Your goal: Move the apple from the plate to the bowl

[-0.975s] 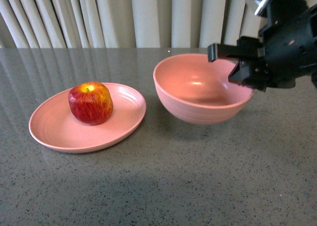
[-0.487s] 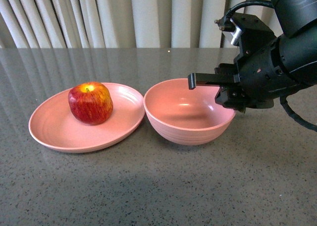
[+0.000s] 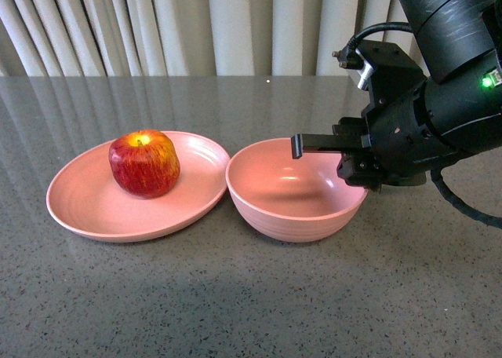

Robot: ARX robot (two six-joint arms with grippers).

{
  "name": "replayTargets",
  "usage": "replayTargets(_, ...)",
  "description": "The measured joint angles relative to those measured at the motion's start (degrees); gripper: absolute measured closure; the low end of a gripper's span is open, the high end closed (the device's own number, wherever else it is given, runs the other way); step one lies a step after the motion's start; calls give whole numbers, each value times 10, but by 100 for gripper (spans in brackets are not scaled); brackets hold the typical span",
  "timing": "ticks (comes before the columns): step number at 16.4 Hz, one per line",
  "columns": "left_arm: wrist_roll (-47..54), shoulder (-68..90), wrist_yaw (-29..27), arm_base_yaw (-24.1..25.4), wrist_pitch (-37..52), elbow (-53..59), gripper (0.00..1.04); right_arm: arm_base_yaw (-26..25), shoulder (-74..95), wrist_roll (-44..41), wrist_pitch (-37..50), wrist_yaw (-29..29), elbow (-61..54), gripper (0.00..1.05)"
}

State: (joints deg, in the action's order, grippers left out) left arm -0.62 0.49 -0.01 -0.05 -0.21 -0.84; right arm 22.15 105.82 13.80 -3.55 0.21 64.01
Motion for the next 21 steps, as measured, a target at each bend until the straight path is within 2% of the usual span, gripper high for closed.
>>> replayTargets(3,0,0,0,0,0,0,7,0,0,2,0,0,0,102)
replayTargets(4,0,0,0,0,0,0,7,0,0,6,0,-3,0,93)
replayTargets(7,0,0,0,0,0,0,7,-6,-42,21,-2,-15,-1,51)
replayTargets(11,0,0,0,0,0,0,7,-40,-149,43,22,-43,-38,7)
replayTargets(13,0,0,0,0,0,0,7,-70,-254,67,63,-56,-105,7)
replayTargets(15,0,0,0,0,0,0,7,-88,-412,78,118,-20,-208,7)
replayTargets(18,0,0,0,0,0,0,7,-67,-579,93,120,37,-318,7)
replayTargets(19,0,0,0,0,0,0,7,-47,-634,91,123,83,-350,8)
replayTargets(20,0,0,0,0,0,0,7,-33,-666,54,167,136,-382,16)
replayTargets(21,0,0,0,0,0,0,7,-37,-713,-6,176,162,-422,27)
